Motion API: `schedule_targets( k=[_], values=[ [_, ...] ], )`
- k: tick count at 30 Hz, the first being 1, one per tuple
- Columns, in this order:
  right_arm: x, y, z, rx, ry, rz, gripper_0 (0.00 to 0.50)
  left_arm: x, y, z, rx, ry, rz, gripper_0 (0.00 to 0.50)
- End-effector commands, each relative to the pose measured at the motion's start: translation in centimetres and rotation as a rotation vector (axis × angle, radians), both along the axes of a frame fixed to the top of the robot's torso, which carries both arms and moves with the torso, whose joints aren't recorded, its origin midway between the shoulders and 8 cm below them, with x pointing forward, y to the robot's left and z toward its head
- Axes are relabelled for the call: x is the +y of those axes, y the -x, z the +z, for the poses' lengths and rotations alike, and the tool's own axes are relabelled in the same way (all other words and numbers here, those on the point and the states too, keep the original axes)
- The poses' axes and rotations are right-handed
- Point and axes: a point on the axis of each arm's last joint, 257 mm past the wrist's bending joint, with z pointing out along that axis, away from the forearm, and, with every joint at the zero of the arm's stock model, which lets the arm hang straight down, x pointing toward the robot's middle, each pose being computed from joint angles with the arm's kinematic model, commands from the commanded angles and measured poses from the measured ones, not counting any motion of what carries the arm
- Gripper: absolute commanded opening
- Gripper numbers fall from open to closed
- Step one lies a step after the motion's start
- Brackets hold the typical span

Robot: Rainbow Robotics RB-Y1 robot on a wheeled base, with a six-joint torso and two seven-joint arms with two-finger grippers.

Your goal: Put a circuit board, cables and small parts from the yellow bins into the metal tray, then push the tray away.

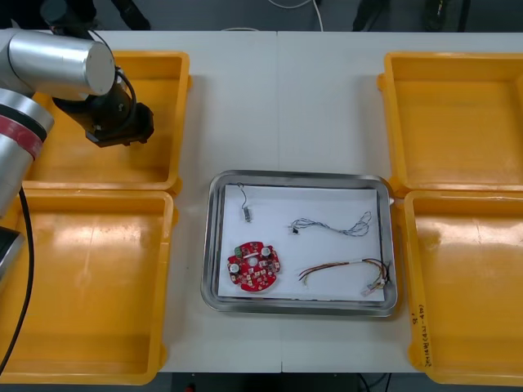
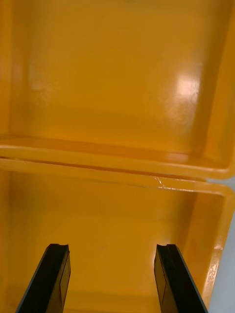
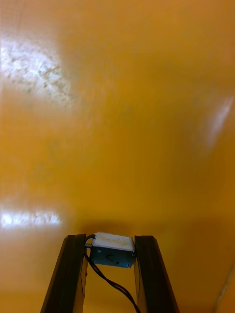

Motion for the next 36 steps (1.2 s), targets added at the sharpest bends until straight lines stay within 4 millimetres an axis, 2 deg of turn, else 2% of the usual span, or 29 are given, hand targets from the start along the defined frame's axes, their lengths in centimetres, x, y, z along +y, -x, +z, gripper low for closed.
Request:
schedule_targets(
  k=[1, 7, 14, 17, 20, 24, 29, 36],
  values=[
    [-1.8, 1.4, 1.0, -0.013, -0.064, -0.163, 0.5, -1.5, -1.0, 6.8, -0.083, -0.045, -0.148, 0.0],
    [-2.0, 1.8, 0.1, 0.011, -0.086, -0.205, 0.5, -1.6, 0.5, 8.6, -0.059, -0.047, -0.151, 0.0],
    [-1.9, 3.5, -4.0, 0.116, -0.101, -0.201, 0.5, -2.7, 2.6, 10.0, -0.037, -0.064, -0.165, 0.0],
    [-1.4, 3.6, -4.6, 0.135, -0.094, -0.184, 0.5, -3.3, 3.3, 10.2, -0.037, -0.053, -0.152, 0.0],
    [-0.9, 3.8, -5.7, 0.163, -0.077, -0.159, 0.5, -4.4, 4.3, 10.6, -0.035, -0.044, -0.147, 0.0],
    [-0.6, 3.1, -6.4, 0.148, -0.062, -0.138, 0.5, -6.1, 5.3, 10.8, -0.034, -0.028, -0.141, 0.0],
    [-0.4, 2.3, -7.0, 0.124, -0.043, -0.12, 0.5, -8.6, 6.7, 11.3, -0.031, 0.0, -0.136, 0.0],
    [-0.3, 1.6, -7.7, 0.1, -0.027, -0.114, 0.5, -11.0, 8.5, 11.3, -0.042, 0.033, -0.133, 0.0]
  ],
)
